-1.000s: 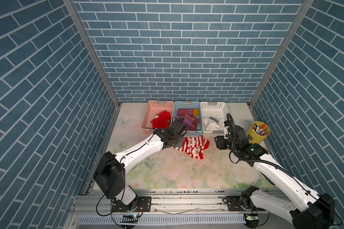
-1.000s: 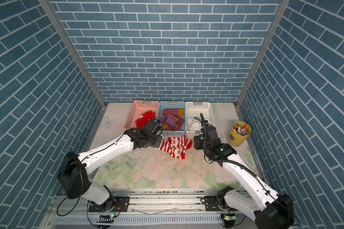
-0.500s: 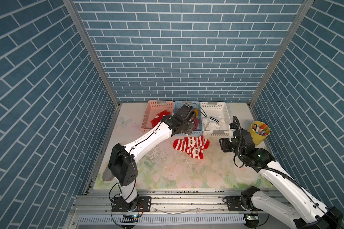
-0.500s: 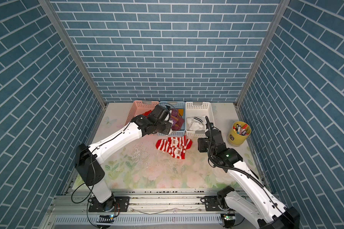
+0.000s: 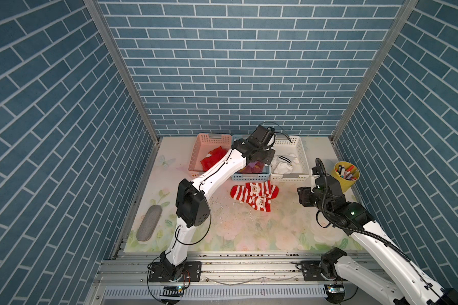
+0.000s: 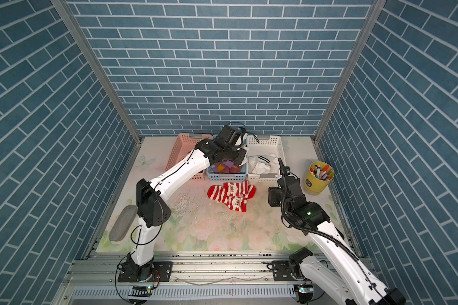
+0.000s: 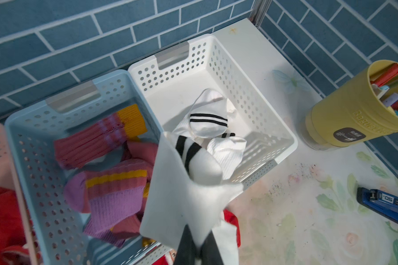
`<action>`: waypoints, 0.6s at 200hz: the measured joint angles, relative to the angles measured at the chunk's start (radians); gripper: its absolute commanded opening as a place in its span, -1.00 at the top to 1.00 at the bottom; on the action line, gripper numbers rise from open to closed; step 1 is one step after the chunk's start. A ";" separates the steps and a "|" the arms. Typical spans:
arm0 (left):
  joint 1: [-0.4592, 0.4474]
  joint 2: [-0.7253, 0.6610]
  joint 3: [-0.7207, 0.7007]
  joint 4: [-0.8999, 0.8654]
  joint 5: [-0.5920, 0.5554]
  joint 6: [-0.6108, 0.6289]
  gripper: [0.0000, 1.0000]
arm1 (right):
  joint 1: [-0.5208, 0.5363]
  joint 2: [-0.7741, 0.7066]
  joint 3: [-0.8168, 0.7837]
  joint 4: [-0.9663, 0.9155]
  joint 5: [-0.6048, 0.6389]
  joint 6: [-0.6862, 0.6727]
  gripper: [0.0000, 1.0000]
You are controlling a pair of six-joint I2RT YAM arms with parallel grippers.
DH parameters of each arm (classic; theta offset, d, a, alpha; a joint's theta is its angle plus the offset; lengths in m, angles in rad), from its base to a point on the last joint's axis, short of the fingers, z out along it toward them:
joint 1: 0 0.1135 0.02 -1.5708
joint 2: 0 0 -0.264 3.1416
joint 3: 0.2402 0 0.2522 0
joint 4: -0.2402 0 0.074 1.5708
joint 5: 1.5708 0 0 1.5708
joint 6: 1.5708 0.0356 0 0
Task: Sort the socks into the basket by color
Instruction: Place the sock in the bin.
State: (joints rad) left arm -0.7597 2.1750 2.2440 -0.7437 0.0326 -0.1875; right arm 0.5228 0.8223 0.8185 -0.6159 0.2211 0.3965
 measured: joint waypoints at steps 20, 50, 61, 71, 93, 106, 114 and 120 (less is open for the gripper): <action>0.000 0.075 0.090 0.003 0.033 0.000 1.00 | -0.002 -0.003 0.000 -0.006 0.008 0.000 -0.18; 0.000 0.143 0.131 0.062 0.074 -0.018 1.00 | -0.005 -0.003 0.000 -0.011 0.013 0.000 -0.18; 0.000 0.161 0.132 0.092 0.081 -0.030 1.00 | -0.006 -0.003 0.000 -0.014 0.014 0.000 -0.18; 0.000 0.176 0.132 0.125 0.087 -0.042 1.00 | -0.007 -0.003 0.000 -0.015 0.016 0.000 -0.18; 0.000 0.210 0.144 0.198 0.098 -0.068 0.98 | -0.008 -0.003 0.000 -0.024 0.018 0.000 -0.18; 0.000 0.237 0.161 0.242 0.102 -0.084 0.97 | -0.008 -0.003 0.000 -0.029 0.018 0.000 -0.18; 0.000 0.254 0.171 0.272 0.105 -0.094 0.95 | -0.008 -0.003 0.000 -0.031 0.018 0.000 -0.18; 0.000 0.265 0.177 0.293 0.106 -0.101 0.94 | -0.008 -0.003 0.000 -0.033 0.018 0.000 -0.18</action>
State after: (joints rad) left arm -0.7601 2.4397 2.4214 -0.4511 0.1383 -0.2890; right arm 0.5148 0.8188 0.8185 -0.6491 0.2394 0.3969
